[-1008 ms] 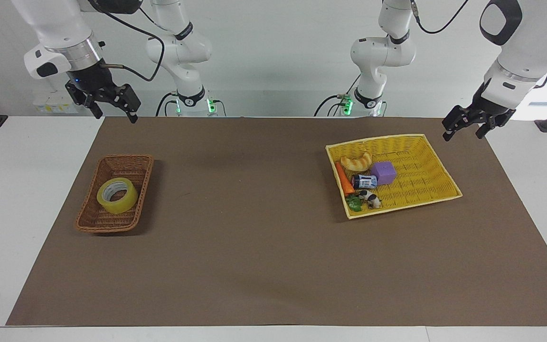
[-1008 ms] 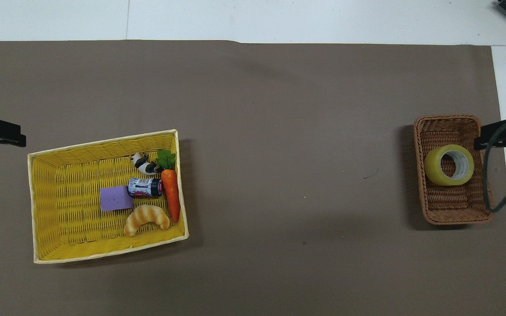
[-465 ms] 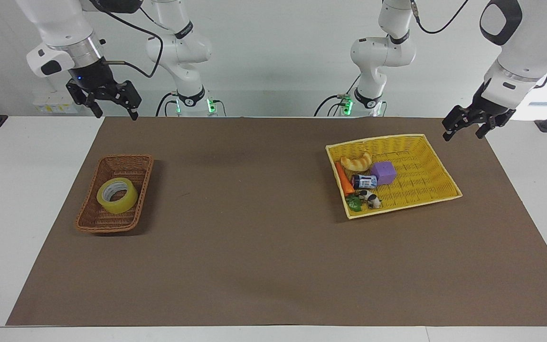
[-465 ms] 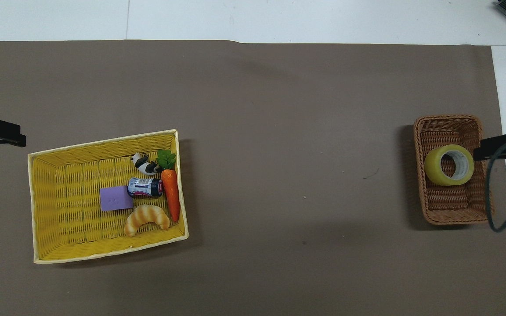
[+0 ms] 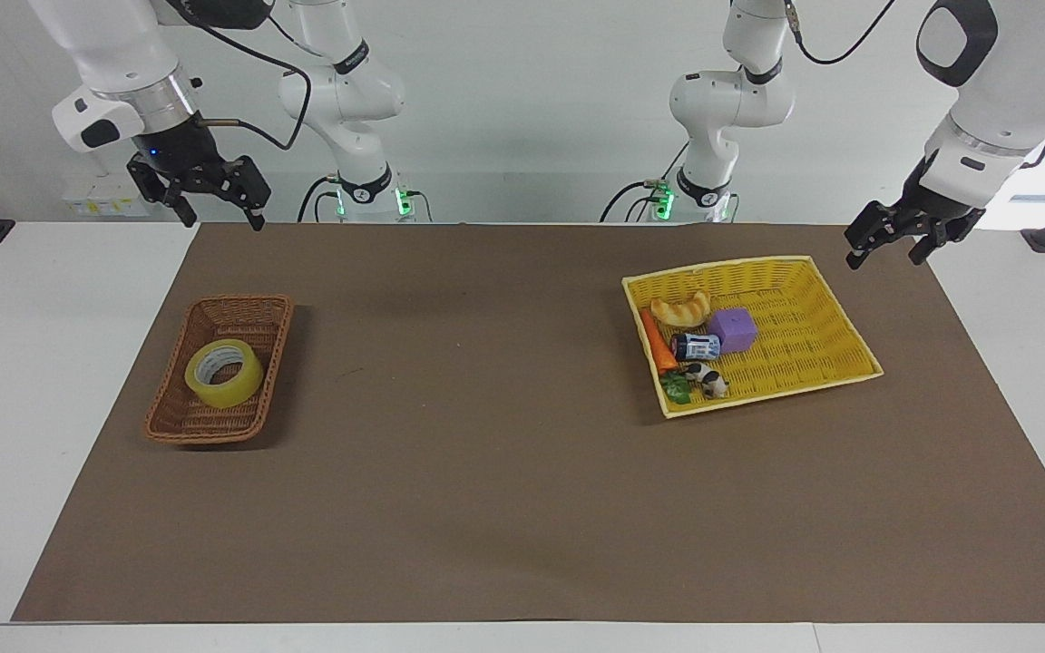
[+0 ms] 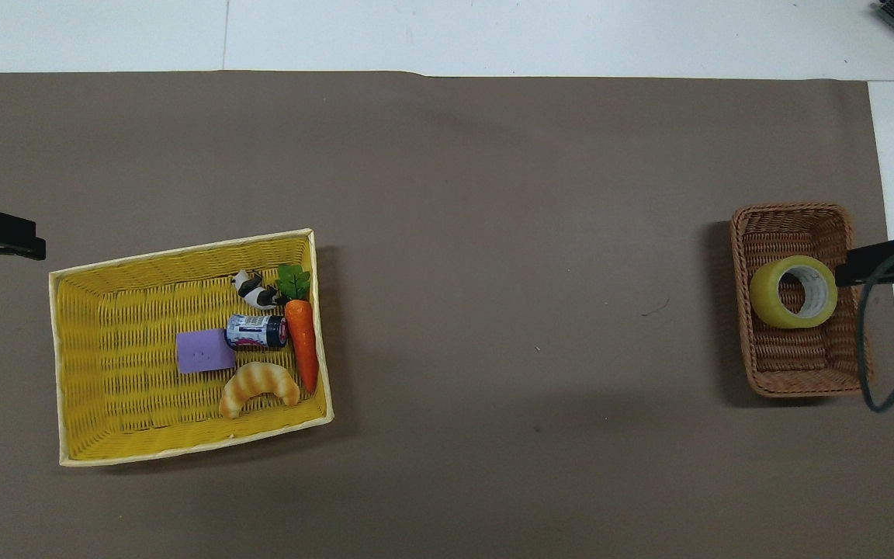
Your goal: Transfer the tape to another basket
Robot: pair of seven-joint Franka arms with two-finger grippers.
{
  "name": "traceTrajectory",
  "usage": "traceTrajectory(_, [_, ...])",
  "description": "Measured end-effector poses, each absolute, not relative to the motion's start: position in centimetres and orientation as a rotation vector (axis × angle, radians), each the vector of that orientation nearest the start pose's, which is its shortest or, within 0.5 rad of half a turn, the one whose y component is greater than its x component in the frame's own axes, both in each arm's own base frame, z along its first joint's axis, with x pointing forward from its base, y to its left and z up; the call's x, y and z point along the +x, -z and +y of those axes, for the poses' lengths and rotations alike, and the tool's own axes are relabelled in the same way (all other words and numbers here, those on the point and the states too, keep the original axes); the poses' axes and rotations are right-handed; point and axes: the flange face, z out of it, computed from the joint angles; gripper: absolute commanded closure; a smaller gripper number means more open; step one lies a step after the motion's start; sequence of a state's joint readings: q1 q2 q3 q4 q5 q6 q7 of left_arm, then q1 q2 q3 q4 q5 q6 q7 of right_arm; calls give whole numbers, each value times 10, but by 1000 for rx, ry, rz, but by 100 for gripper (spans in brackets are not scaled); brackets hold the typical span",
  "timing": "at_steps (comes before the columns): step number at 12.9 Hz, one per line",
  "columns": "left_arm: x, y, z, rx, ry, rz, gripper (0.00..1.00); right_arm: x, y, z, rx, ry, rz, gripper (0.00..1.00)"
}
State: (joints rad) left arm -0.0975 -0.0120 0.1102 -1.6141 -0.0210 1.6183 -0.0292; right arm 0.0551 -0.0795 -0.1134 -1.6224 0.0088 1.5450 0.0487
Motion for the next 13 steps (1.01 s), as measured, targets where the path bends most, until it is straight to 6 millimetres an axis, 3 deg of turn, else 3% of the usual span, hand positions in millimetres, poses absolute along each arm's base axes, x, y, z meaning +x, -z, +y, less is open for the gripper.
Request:
traceTrajectory(7, [555,-615,5,-3163,25,-68,0,526,-641,-33,-3120,2,149,0])
traceTrajectory(13, [555,-615,5,-3163,25,-68,0,524,-639,-50,-3117,-7,200,0])
